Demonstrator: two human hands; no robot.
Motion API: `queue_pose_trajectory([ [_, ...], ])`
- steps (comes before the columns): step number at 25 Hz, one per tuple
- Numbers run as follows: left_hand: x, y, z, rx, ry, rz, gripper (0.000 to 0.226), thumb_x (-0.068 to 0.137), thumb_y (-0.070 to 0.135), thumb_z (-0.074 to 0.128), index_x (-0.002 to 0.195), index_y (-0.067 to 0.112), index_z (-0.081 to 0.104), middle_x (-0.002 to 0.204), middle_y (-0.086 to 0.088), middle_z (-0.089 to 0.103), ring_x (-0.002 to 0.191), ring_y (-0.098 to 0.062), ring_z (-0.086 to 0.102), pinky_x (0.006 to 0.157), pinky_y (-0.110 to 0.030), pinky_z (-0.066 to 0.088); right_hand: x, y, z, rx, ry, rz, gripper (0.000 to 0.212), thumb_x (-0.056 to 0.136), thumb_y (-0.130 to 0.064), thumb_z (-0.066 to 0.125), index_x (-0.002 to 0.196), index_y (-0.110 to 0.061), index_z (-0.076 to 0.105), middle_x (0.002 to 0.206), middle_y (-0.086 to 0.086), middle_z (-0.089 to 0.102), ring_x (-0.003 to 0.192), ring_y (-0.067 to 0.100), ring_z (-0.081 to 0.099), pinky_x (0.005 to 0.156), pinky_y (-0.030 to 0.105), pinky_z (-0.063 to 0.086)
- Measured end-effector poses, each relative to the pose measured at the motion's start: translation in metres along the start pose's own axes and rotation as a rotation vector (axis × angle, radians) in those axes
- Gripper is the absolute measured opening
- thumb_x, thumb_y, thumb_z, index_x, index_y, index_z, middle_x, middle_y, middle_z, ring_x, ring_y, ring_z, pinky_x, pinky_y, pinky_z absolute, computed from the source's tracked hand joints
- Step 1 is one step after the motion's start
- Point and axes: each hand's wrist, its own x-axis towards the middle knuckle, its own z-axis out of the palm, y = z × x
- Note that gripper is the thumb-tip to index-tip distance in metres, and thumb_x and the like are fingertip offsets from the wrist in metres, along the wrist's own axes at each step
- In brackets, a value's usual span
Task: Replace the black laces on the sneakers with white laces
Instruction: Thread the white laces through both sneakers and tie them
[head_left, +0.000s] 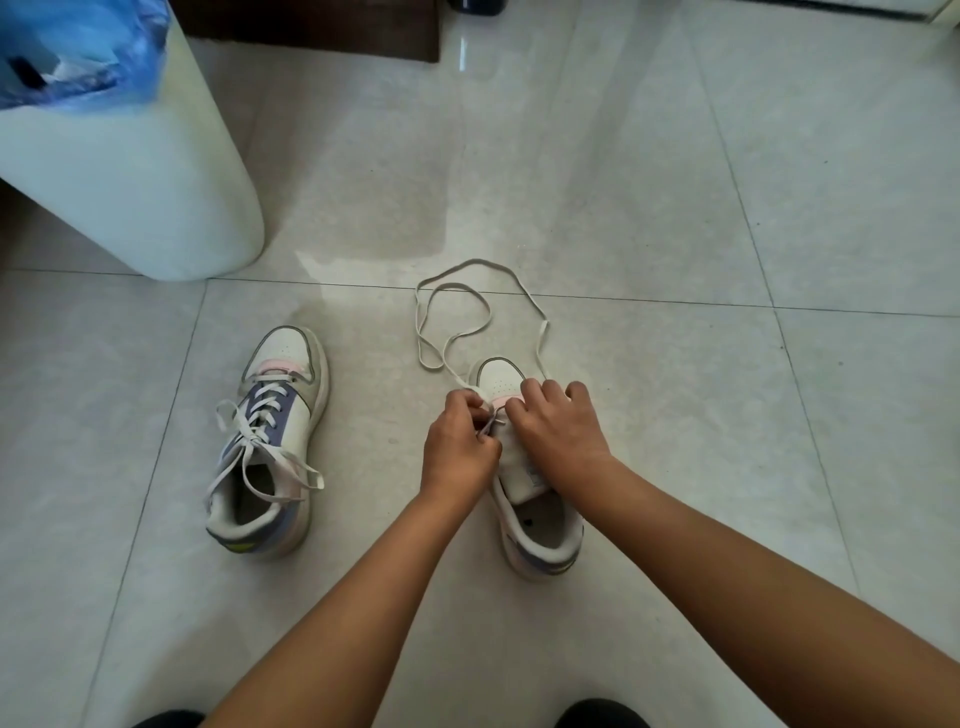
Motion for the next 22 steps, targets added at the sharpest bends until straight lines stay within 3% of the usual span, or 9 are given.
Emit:
queue_pose_trajectory([
  [4,0.000,-0.002,-0.001,-0.045,-0.007,-0.025,0.038,0.077,-0.003,0.059,0.111,0.011,0.053,0.105,-0.002,0.065,0.099,-0.016,0.061,0.085,-0.025,0.050,-0.002,0.005,0.008,-0.010,0.155,-0.068,0.018,0.052,-0.011,0.074,0.065,-0.012,0.062,0.070,0.006,0.058,0.060,0.024,0.055,0.052,0.032,0.043],
  [7,-0.006,-0.004,-0.001,-0.128,0.025,-0.054,0.036,0.079,-0.001,0.061,0.111,0.013,0.052,0.104,0.000,0.064,0.092,-0.009,0.060,0.070,-0.004,0.044,-0.004,0.010,0.016,0.103,0.343,-0.150,0.009,0.072,-0.005,0.059,0.076,-0.012,0.063,0.076,0.004,0.061,0.068,0.023,0.058,0.055,0.033,0.043],
  [9,-0.010,-0.004,0.000,-0.198,0.049,-0.077,0.035,0.080,0.001,0.063,0.110,0.014,0.050,0.102,0.003,0.063,0.089,-0.005,0.058,0.064,0.002,0.040,-0.002,0.010,0.023,0.238,0.393,-0.194,0.010,0.077,-0.002,0.056,0.079,-0.009,0.064,0.076,0.006,0.062,0.066,0.024,0.058,0.054,0.032,0.043],
  [14,-0.014,-0.006,0.002,-0.270,0.086,-0.112,0.037,0.080,0.002,0.062,0.113,0.014,0.050,0.104,0.005,0.063,0.093,-0.003,0.058,0.063,0.002,0.039,0.008,0.002,0.033,0.432,0.247,-0.011,0.031,0.051,0.007,0.081,0.069,-0.006,0.059,0.065,0.008,0.056,0.054,0.025,0.053,0.053,0.029,0.038],
  [17,-0.014,-0.006,0.003,-0.297,0.101,-0.127,0.036,0.080,0.002,0.062,0.112,0.015,0.050,0.105,0.005,0.063,0.094,-0.004,0.058,0.062,0.003,0.038,0.007,0.002,0.038,0.555,0.244,-0.003,0.003,0.072,-0.007,0.063,0.073,-0.005,0.061,0.065,0.009,0.059,0.056,0.029,0.056,0.053,0.032,0.042],
  [19,-0.012,-0.006,0.004,-0.339,0.104,-0.161,0.036,0.080,0.003,0.064,0.109,0.018,0.048,0.106,0.005,0.064,0.096,-0.005,0.059,0.066,-0.001,0.041,0.009,0.002,0.037,0.583,0.254,0.014,0.006,0.075,-0.010,0.058,0.076,-0.005,0.062,0.065,0.009,0.061,0.055,0.031,0.057,0.052,0.033,0.046],
  [22,-0.009,-0.009,0.005,-0.373,0.100,-0.197,0.037,0.080,0.003,0.065,0.107,0.020,0.048,0.107,0.004,0.065,0.101,-0.008,0.061,0.074,-0.009,0.044,0.010,-0.006,0.031,0.359,0.262,0.018,0.008,0.069,-0.010,0.065,0.065,-0.009,0.057,0.057,0.006,0.056,0.049,0.027,0.054,0.050,0.030,0.043],
])
